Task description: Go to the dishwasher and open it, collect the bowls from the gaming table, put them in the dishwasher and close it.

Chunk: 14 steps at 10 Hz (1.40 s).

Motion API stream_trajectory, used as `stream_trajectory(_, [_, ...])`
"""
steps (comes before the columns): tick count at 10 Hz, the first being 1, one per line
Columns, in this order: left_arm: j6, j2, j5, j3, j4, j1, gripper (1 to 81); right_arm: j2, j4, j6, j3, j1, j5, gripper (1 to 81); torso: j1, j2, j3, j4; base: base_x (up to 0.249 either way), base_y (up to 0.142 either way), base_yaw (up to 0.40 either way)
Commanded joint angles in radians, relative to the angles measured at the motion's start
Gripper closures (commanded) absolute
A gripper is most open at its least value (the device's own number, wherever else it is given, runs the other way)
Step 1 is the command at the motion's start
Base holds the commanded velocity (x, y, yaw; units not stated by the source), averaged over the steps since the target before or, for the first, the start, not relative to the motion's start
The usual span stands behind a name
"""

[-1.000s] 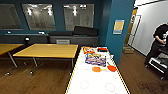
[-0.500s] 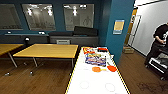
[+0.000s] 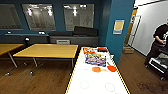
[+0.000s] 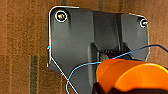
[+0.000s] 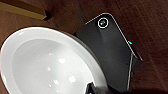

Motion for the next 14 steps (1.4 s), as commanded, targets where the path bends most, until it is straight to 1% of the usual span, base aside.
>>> stream_trajectory(1, [0.318,0.064,0.033,-0.150,-0.329,-0.029,81.1,-0.023,-0.017,-0.003,-0.003,0.054,-0.048,81.1,0.000,0.000,0.000,0.000,0.000,0.000,0.000])
stream_trajectory(2, [0.367,0.092,0.036,-0.195,-0.360,-0.027,81.1,-0.021,-0.017,-0.004,-0.008,0.054,-0.048,81.1,0.000,0.000,0.000,0.000,0.000,0.000,0.000])
stream_trajectory(3, [0.382,0.120,0.030,-0.245,-0.369,-0.013,81.1,-0.016,-0.017,-0.004,-0.012,0.053,-0.048,81.1,0.000,0.000,0.000,0.000,0.000,0.000,0.000])
stream_trajectory(4, [0.387,0.134,0.034,-0.295,-0.359,-0.012,81.1,-0.015,-0.017,-0.004,-0.012,0.054,-0.048,81.1,0.000,0.000,0.000,0.000,0.000,0.000,0.000])
stream_trajectory(5, [0.412,0.134,0.022,-0.286,-0.333,-0.010,81.1,-0.010,-0.017,-0.004,-0.017,0.054,-0.048,81.1,0.000,0.000,0.000,0.000,0.000,0.000,0.000])
stream_trajectory(6, [0.422,0.131,0.011,-0.280,-0.325,-0.010,81.1,-0.009,-0.017,-0.004,-0.019,0.053,-0.048,81.1,0.000,0.000,0.000,0.000,0.000,0.000,0.000])
stream_trajectory(7, [0.436,0.129,-0.023,-0.281,-0.317,-0.012,81.1,-0.009,-0.021,-0.004,-0.025,0.053,-0.048,81.1,0.000,0.000,0.000,0.000,0.000,0.000,0.000])
stream_trajectory(8, [0.443,0.143,-0.033,-0.290,-0.300,-0.018,81.1,-0.009,-0.023,-0.004,-0.028,0.053,-0.048,81.1,0.000,0.000,0.000,0.000,0.000,0.000,0.000])
stream_trajectory(14, [0.443,0.161,-0.039,-0.292,-0.300,-0.023,81.1,-0.006,-0.060,-0.004,-0.031,0.040,-0.048,81.1,0.000,-0.001,0.000,0.000,0.000,0.000,0.000])
